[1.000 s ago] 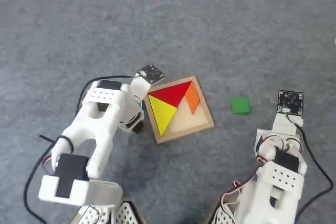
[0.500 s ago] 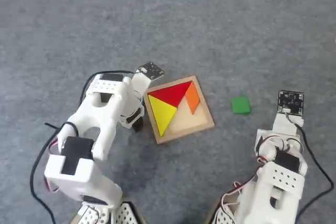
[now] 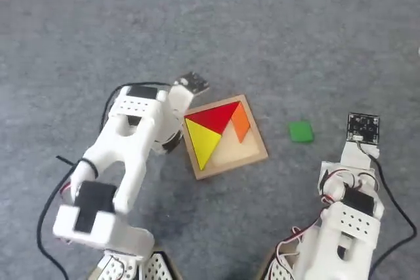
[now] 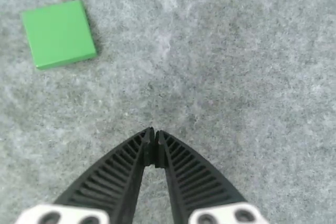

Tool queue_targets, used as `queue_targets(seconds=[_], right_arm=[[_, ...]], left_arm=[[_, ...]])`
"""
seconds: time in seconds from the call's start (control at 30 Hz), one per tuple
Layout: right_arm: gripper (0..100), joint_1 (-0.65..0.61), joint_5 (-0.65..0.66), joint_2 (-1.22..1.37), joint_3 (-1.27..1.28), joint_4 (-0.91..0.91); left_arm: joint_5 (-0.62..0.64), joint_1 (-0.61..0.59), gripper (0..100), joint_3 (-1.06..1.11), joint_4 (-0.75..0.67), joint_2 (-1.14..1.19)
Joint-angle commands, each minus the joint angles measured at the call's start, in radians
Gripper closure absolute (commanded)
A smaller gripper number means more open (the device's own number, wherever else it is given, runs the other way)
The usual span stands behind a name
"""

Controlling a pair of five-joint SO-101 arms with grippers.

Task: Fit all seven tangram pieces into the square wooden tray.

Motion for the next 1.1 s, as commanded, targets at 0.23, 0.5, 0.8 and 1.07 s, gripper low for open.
queue_targets(seconds=[0.23,0.5,0.8,1.07], right_arm=[[99.1,0.008,0.014,-0.022,-0.018,-0.016],[99.1,0.008,0.014,-0.022,-0.018,-0.016],[99.1,0.008,0.014,-0.022,-0.018,-0.018],[99.1,0.008,0.014,-0.022,-0.018,-0.021]], left_arm=[[0.463,0.242,99,-0.275,-0.029,0.084],[0.608,0.33,99,-0.521,0.005,0.39],[0.638,0.336,89,-0.797,0.16,0.559],[0.641,0.385,86,-0.837,0.216,0.563]])
